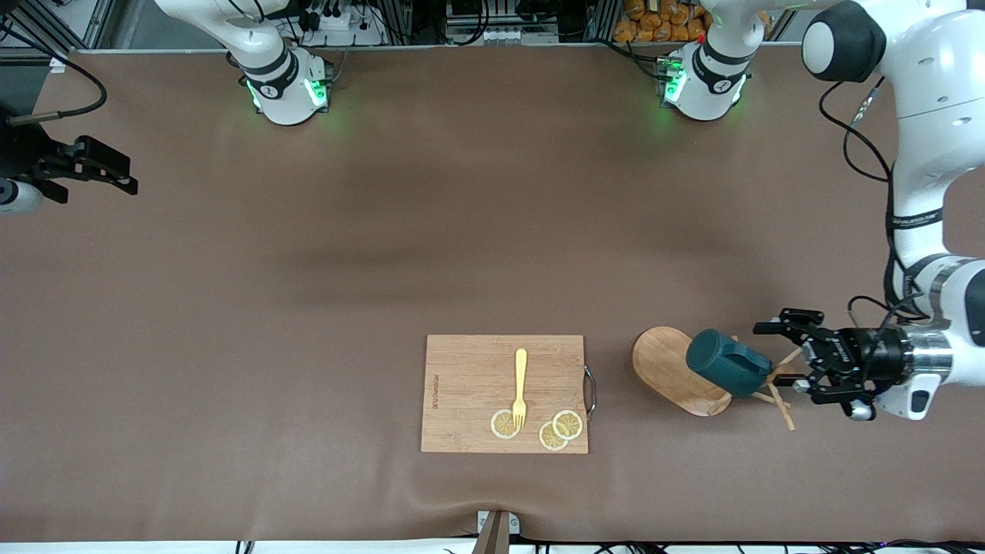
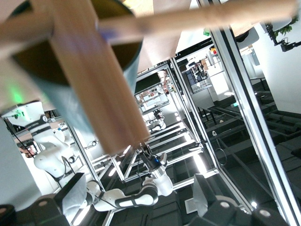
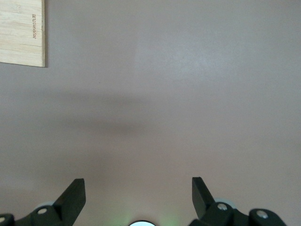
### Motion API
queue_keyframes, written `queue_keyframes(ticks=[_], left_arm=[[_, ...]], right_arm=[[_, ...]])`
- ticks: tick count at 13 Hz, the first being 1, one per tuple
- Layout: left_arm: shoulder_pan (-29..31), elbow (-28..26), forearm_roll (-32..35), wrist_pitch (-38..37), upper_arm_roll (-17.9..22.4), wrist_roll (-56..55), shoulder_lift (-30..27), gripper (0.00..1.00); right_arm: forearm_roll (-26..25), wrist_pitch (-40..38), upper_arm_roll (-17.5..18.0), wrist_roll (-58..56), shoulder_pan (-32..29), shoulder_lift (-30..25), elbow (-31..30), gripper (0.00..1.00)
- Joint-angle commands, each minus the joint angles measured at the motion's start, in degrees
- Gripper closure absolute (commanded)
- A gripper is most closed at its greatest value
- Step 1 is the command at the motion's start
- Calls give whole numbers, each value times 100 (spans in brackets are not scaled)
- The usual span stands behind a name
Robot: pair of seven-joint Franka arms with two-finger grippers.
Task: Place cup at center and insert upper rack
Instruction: 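Withdraw the open left gripper away from the hanging mug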
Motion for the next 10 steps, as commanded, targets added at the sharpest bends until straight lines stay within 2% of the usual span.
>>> queue_keyframes(ticks=[1,6,10], left_arm=[[32,-60,91,-68,50,-456,-444,0],[6,-60,1022,-32,138,-554,-1174,0],[-204,-51,2532,353,138,-458,-1842,0]], right_arm=[[-3,-13,-21,60,-5,2,64,0],[-12,-13,-56,51,-119,2,196,0],[-38,-40,-56,51,-207,11,196,0]])
